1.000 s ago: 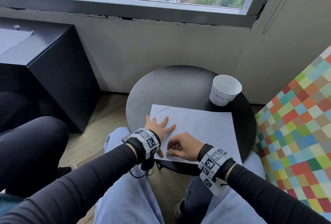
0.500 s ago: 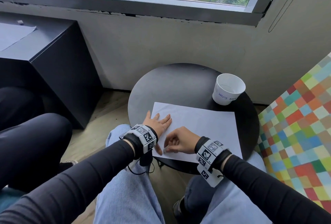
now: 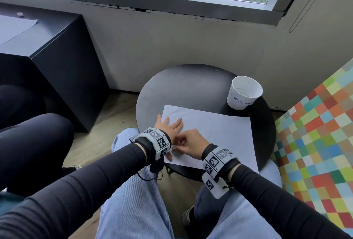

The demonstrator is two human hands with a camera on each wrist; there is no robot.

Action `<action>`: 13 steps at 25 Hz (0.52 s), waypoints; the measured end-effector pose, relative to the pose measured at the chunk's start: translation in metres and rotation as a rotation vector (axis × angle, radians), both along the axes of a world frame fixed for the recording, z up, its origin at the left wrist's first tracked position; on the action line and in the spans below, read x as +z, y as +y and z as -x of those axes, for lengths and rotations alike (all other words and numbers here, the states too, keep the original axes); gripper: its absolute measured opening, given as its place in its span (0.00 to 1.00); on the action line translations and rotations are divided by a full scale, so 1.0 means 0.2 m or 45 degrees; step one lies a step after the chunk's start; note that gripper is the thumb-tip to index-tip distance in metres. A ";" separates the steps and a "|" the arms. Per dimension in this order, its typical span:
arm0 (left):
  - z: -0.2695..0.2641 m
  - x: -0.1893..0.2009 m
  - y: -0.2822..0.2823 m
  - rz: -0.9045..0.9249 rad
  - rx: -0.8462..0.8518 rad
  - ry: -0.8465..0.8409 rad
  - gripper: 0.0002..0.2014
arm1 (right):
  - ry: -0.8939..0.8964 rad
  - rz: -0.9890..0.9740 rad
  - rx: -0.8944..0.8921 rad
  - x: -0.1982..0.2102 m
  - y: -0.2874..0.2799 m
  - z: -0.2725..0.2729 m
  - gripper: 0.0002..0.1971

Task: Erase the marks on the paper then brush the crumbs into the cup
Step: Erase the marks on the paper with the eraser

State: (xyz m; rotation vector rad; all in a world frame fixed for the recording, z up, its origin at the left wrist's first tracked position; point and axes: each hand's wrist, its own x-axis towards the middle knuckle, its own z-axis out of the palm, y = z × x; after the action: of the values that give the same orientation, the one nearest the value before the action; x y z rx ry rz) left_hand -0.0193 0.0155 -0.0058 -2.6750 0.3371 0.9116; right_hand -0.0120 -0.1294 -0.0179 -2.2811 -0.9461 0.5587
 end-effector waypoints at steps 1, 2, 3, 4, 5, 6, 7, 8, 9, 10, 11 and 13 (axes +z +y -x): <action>0.00 0.00 0.00 0.000 0.002 0.003 0.71 | 0.001 -0.016 -0.018 0.00 -0.01 0.01 0.06; 0.00 -0.01 0.00 0.000 0.005 -0.001 0.71 | 0.054 -0.009 -0.001 -0.01 -0.02 0.01 0.07; 0.00 -0.01 0.00 0.000 0.010 -0.006 0.71 | 0.137 0.020 0.045 0.00 -0.04 0.00 0.08; 0.01 -0.02 0.00 -0.001 0.015 -0.011 0.71 | 0.214 0.060 0.092 0.01 -0.05 -0.01 0.09; 0.01 -0.02 0.00 -0.004 0.014 -0.014 0.71 | 0.232 0.086 0.111 0.02 -0.05 -0.02 0.09; 0.01 -0.03 0.00 -0.005 0.006 -0.016 0.71 | 0.190 0.092 0.095 0.02 -0.05 -0.03 0.09; 0.00 -0.03 0.00 0.001 -0.001 -0.016 0.71 | 0.118 0.072 0.050 0.01 -0.03 -0.03 0.09; 0.00 -0.03 0.01 0.016 0.002 -0.013 0.71 | 0.046 0.036 -0.009 0.00 -0.02 -0.02 0.09; 0.00 -0.03 0.01 0.037 0.012 -0.010 0.71 | 0.020 0.001 -0.045 -0.01 -0.02 0.00 0.09; 0.00 -0.03 0.02 0.052 0.019 -0.006 0.71 | 0.053 -0.021 -0.040 -0.01 -0.04 0.00 0.08; 0.00 -0.03 0.02 0.057 0.020 -0.003 0.71 | 0.132 -0.019 0.001 -0.01 -0.05 0.00 0.09; 0.00 -0.03 0.02 0.045 0.016 -0.005 0.72 | 0.284 0.051 0.130 0.02 -0.08 -0.02 0.09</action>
State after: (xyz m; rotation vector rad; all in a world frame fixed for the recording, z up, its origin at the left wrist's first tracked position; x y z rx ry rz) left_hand -0.0191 0.0193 -0.0109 -2.7136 0.3388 0.9126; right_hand -0.0076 -0.1458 -0.0148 -2.1591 -0.9510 0.8640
